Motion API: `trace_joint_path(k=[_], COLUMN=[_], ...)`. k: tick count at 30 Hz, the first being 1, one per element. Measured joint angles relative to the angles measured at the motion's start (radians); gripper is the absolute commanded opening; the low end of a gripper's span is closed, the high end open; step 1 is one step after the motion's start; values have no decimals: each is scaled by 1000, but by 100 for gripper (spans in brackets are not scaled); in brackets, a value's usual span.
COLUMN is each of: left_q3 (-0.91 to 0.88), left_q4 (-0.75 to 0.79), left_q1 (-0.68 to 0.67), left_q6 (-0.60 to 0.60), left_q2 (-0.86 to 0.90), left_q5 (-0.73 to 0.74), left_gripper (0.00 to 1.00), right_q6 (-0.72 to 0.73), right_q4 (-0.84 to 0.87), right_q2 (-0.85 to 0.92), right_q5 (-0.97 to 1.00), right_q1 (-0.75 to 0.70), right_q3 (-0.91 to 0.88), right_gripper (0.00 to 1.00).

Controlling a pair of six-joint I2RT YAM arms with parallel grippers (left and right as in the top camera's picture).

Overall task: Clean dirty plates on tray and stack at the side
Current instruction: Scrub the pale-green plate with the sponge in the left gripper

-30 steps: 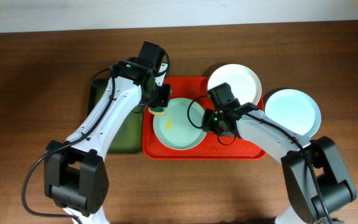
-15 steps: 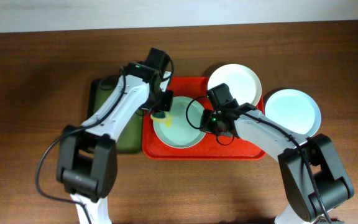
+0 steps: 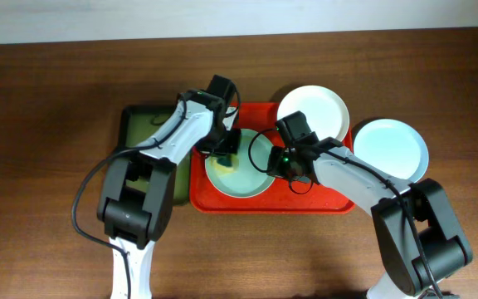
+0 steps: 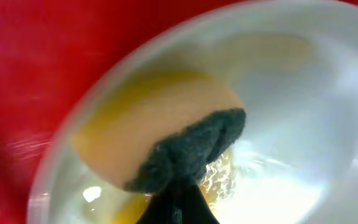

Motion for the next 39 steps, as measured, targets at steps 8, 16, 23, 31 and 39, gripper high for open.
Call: trace_joint_path(k=[8, 16, 23, 31, 39], left_q3=[112, -117, -97, -241, -277], left_q4=[-119, 17, 9, 148, 230], left_q1=[23, -56, -32, -27, -16], left_q6=[12, -140, -62, -107, -125], left_q2=[-32, -87, -189, -210, -144], left_q5=[-24, -201, -17, -207, 195], left_gripper=[0, 0, 0, 0, 0], right_q6=[0, 0, -3, -3, -3], right_q4=[1, -7, -10, -11, -13], right_q2=[0, 0, 0, 0, 0], right_q5=[-1, -9, -8, -9, -35], right_q1=[0, 1, 1, 1, -2], right_q3=[0, 0, 0, 0, 0], right_gripper=[4, 4, 4, 4, 4])
